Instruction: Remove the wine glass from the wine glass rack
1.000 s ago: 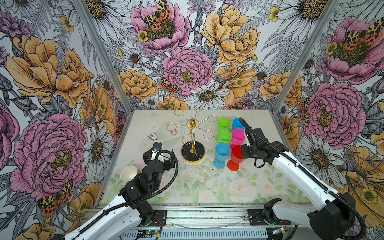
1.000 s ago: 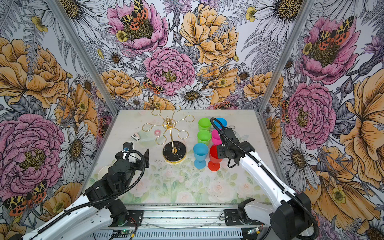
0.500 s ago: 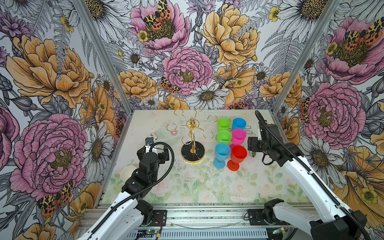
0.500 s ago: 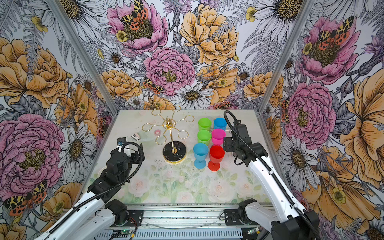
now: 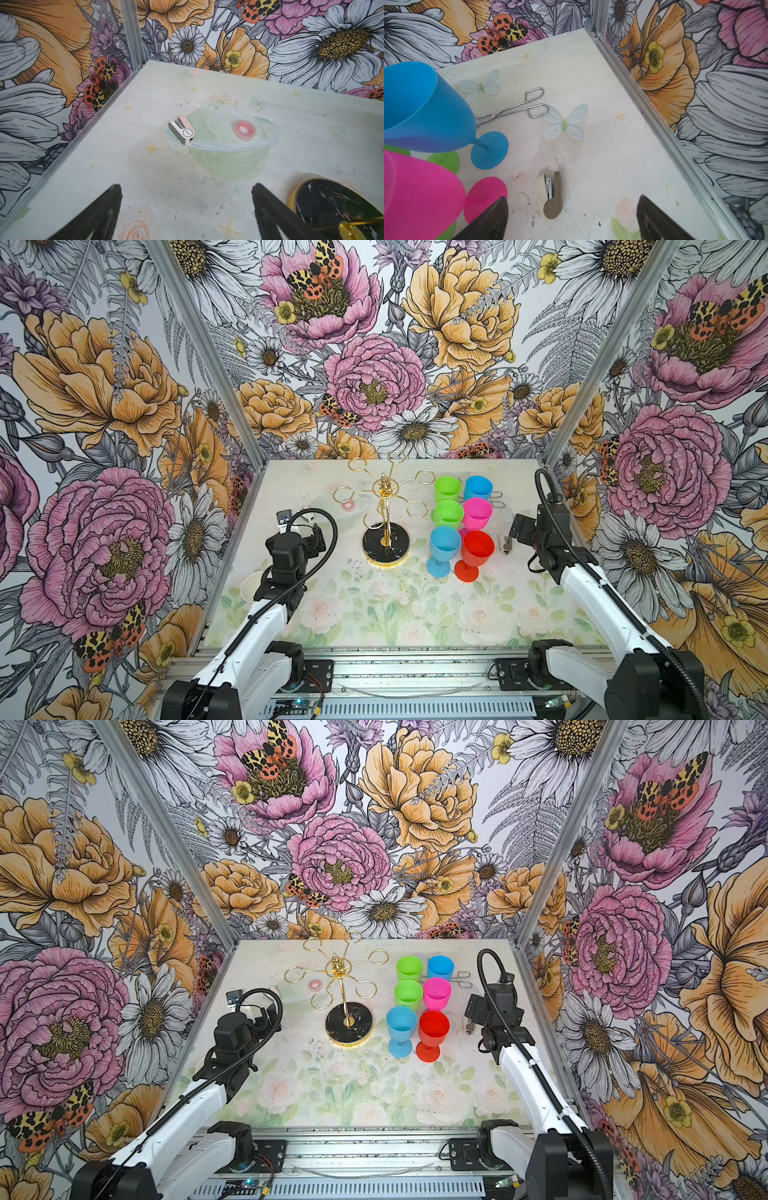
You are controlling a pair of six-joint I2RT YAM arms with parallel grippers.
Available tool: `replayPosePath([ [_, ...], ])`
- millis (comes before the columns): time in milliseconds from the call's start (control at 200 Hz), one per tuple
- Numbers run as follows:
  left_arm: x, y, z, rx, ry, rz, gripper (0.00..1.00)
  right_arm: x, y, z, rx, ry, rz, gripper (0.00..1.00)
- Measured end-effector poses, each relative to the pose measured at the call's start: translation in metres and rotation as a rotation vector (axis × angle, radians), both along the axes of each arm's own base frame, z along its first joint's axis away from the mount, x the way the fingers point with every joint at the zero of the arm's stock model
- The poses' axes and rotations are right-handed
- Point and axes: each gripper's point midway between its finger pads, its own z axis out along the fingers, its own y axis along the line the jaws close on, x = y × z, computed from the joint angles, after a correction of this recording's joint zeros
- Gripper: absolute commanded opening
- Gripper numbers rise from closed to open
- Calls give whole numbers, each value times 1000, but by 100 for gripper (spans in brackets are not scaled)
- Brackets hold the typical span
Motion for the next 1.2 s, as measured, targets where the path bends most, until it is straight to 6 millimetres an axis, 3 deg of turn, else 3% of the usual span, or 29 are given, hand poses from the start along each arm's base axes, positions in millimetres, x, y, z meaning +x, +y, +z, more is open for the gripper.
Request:
replayPosePath([
  [155, 15, -3, -3, 17, -38, -28, 99, 14, -1, -21, -20, -62, 6, 99],
  [370, 20, 6, -29, 51, -34, -33, 99, 24, -2, -32, -54, -154, 24, 99],
  [550, 30, 22, -30, 36, -77, -10, 99, 32, -2, -41, -96, -210, 48, 99],
  [756, 42, 24, -27, 22, -137, -36, 99, 37, -2, -45, -157, -286, 78, 99],
  [891, 52, 24, -41, 15, -148, -56, 99, 39, 2, -68, -172, -268, 112, 100],
  [1016, 54, 20, -62, 4, -100, -77, 99, 42, 0, -62, -178, -299, 104, 99],
  [1201, 63, 18, -48, 4, -140, -91, 99, 46, -2, -54, -182, -328, 95, 100],
])
